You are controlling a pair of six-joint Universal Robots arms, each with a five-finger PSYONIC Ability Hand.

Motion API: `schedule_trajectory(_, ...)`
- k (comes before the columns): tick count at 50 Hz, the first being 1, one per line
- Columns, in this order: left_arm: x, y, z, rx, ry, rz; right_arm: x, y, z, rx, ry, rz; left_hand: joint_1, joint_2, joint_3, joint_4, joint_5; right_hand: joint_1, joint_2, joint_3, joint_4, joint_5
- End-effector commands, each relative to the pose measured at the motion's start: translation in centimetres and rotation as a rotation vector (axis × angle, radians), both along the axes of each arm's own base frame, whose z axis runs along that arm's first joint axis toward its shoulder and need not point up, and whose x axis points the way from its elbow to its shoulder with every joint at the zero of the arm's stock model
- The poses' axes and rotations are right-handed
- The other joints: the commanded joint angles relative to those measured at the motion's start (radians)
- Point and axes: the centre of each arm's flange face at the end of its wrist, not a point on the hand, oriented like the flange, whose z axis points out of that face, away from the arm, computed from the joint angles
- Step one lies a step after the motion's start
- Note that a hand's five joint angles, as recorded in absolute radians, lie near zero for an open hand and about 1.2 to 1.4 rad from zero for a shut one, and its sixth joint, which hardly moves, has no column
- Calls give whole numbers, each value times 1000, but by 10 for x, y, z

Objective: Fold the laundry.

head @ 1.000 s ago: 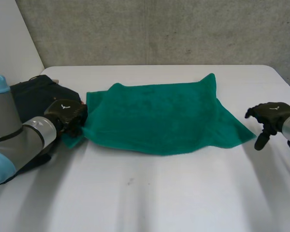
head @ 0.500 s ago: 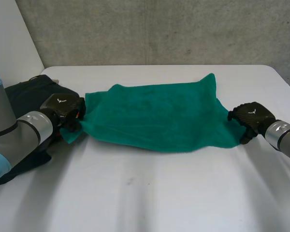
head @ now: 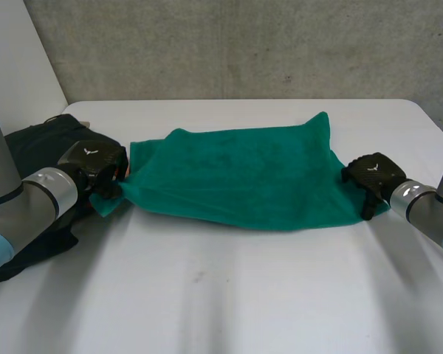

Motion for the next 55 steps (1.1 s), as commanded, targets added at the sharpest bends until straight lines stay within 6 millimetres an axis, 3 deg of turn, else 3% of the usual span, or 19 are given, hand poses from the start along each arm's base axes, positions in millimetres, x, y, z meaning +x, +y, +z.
schedule_trajectory(1, 1, 0, 1, -2, -1, 3, 3, -14, 0, -45, -9, -26, 241, 200, 212, 196, 233, 177, 174, 171, 175, 226)
schedule_trajectory(7, 2, -1, 1, -2, -2, 9, 3, -25, 7, -75, -37, -72, 241, 200, 212, 196, 233, 239, 236, 232, 237, 288)
schedule_trajectory(18, 1, -1, -1, 1, -3, 7, 8, -27, 8, -81, -55, -72, 241, 200, 212, 196, 233, 239, 236, 232, 237, 288)
schedule_trajectory(21, 1, -1, -1, 2, -4, 7, 9, -26, 10, -83, -57, -68, 241, 200, 212, 196, 233, 458, 455, 452, 456, 507)
schedule_trajectory(22, 1, 0, -2, 5, -4, 7, 9, -26, 11, -85, -56, -69, 241, 200, 212, 196, 233, 802, 800, 796, 801, 851)
schedule_trajectory(25, 1, 1, -2, 9, -4, 6, 7, -26, 20, -97, -57, -77, 241, 200, 212, 196, 233, 806, 803, 799, 804, 855)
schedule_trajectory(30, 5, 8, -4, 58, -10, 13, -11, -6, 53, -2, -64, -134, 241, 200, 212, 196, 233, 806, 803, 799, 804, 855)
schedule_trajectory(36, 13, 29, -4, 168, -17, 21, -40, 35, 69, 244, 40, -160, 241, 200, 212, 196, 233, 806, 803, 799, 804, 855)
schedule_trajectory(43, 17, 84, -12, 413, -85, -64, -85, 114, 102, 616, 357, -46, 241, 200, 212, 196, 233, 806, 803, 799, 804, 855)
schedule_trajectory(49, 15, 113, -17, 517, -199, -170, -89, 124, 109, 601, 401, -39, 241, 200, 212, 196, 233, 806, 803, 799, 804, 855)
schedule_trajectory(53, 8, 108, -20, 469, -237, -202, -87, 114, 101, 572, 376, -60, 241, 200, 212, 196, 233, 806, 803, 799, 804, 855)
schedule_trajectory(55, 4, 96, -23, 419, -246, -185, -82, 105, 92, 557, 367, -68, 241, 200, 212, 196, 233, 806, 803, 799, 804, 855)
